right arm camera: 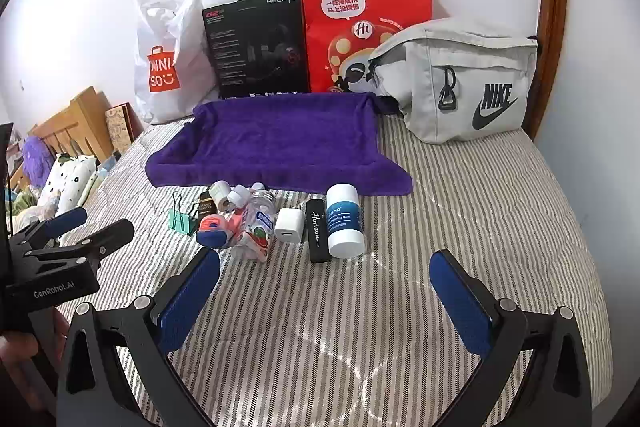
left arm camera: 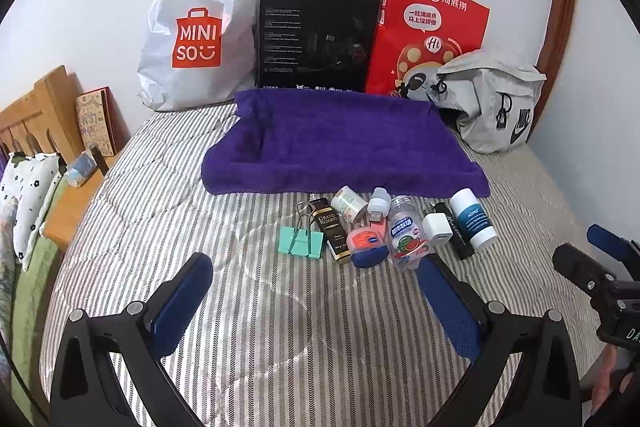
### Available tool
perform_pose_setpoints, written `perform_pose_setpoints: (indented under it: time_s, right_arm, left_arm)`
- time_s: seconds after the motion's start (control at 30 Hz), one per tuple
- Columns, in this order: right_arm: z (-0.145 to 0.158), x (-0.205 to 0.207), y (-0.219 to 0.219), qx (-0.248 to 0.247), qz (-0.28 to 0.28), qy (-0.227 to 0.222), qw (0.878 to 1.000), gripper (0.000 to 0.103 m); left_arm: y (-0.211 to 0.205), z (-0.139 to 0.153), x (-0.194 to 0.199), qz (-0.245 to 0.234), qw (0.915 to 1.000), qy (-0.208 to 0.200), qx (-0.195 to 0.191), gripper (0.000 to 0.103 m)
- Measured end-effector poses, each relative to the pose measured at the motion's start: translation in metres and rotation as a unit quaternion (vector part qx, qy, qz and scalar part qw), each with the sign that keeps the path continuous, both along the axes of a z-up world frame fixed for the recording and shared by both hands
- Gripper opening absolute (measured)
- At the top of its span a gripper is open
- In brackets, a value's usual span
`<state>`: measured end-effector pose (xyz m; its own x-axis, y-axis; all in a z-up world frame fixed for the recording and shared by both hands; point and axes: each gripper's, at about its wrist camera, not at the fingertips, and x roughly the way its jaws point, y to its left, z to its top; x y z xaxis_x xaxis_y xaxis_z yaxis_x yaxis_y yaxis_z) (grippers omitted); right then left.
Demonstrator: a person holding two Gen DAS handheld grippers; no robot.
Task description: Organize rigid objects
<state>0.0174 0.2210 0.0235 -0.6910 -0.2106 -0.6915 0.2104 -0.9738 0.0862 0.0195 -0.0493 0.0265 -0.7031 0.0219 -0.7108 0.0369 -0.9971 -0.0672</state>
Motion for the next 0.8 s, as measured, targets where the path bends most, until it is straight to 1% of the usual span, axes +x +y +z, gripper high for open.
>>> perform_pose_setpoints:
  time_s: [0.8]
  right_arm:
    - [0.0025, 0.0033, 0.0025, -0.004, -0.001, -0.001, 1.0, 0.103]
  left_arm:
    - [-0.0039, -0.0011, 0.0008, 0.002, 1.0, -0.003, -0.005, 0.103]
